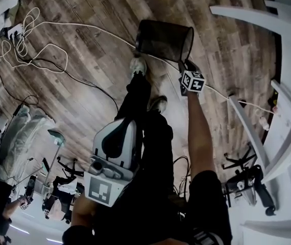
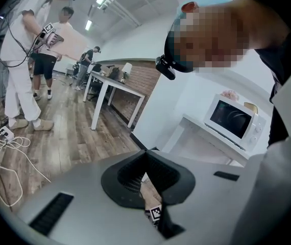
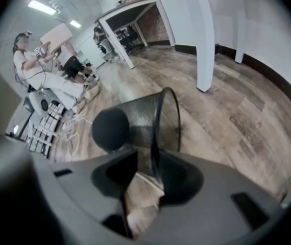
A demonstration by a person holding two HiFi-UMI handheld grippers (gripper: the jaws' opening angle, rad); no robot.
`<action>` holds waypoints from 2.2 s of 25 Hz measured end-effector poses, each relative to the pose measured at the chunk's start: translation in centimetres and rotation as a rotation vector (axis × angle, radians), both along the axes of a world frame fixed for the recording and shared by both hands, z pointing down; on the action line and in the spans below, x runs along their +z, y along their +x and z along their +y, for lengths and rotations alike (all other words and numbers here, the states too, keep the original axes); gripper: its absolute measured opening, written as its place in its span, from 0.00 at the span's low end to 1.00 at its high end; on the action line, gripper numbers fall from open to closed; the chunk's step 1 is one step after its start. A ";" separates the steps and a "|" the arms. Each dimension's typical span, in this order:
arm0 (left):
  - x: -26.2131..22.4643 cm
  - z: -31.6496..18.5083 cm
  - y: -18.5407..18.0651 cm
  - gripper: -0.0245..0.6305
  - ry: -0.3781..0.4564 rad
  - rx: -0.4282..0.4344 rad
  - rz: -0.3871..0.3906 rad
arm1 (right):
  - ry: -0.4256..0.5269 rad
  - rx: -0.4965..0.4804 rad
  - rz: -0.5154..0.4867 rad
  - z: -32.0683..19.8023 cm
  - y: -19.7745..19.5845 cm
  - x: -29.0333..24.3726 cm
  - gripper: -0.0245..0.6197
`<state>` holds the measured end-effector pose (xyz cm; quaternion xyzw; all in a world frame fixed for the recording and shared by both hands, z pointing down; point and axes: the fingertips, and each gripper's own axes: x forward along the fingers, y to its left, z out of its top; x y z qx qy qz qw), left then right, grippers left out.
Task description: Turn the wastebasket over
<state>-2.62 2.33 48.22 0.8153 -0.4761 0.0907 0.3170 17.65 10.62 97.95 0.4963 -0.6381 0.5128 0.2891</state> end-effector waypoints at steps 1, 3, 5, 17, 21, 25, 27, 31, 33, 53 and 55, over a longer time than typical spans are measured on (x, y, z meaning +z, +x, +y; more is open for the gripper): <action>0.1 0.0 -0.1 0.09 -0.002 -0.002 0.000 | -0.003 0.000 -0.001 -0.1 0.1 0.1 0.26; 0.2 0.0 -0.2 0.09 -0.004 -0.005 0.001 | -0.004 -0.004 -0.006 -0.1 0.1 0.1 0.26; 0.3 -0.1 -0.4 0.09 -0.006 -0.008 0.002 | -0.006 -0.017 -0.013 0.0 0.1 0.1 0.25; -0.5 -0.1 -1.5 0.09 -0.021 -0.029 0.008 | 0.011 0.000 -0.097 -2.2 -1.7 -3.0 0.19; -1.2 -0.5 -1.6 0.09 -0.022 -0.037 0.010 | 0.014 -0.012 -0.104 -3.3 -2.7 -4.3 0.16; -1.8 -0.9 -2.0 0.09 -0.023 -0.042 0.008 | 0.017 -0.104 -0.072 -4.1 -4.1 -5.7 0.14; -2.1 -1.1 -2.4 0.09 -0.025 -0.047 0.006 | 0.027 -0.153 -0.060 -4.6 -5.1 -6.5 0.13; -2.6 -1.6 -2.9 0.09 -0.026 -0.066 0.006 | 0.048 -0.223 -0.056 -5.9 -7.1 -8.2 0.12; -2.8 -1.8 -3.2 0.09 -0.023 -0.071 0.004 | 0.057 -0.258 -0.047 -6.5 -8.1 -8.8 0.12; -2.6 -4.5 -5.3 0.09 0.002 -0.084 -0.088 | 0.004 -0.424 0.182 -8.2 -7.9 -12.4 0.11; -2.2 -5.0 -5.7 0.09 0.003 -0.085 -0.101 | -0.006 -0.431 0.213 -8.2 -7.0 -12.6 0.11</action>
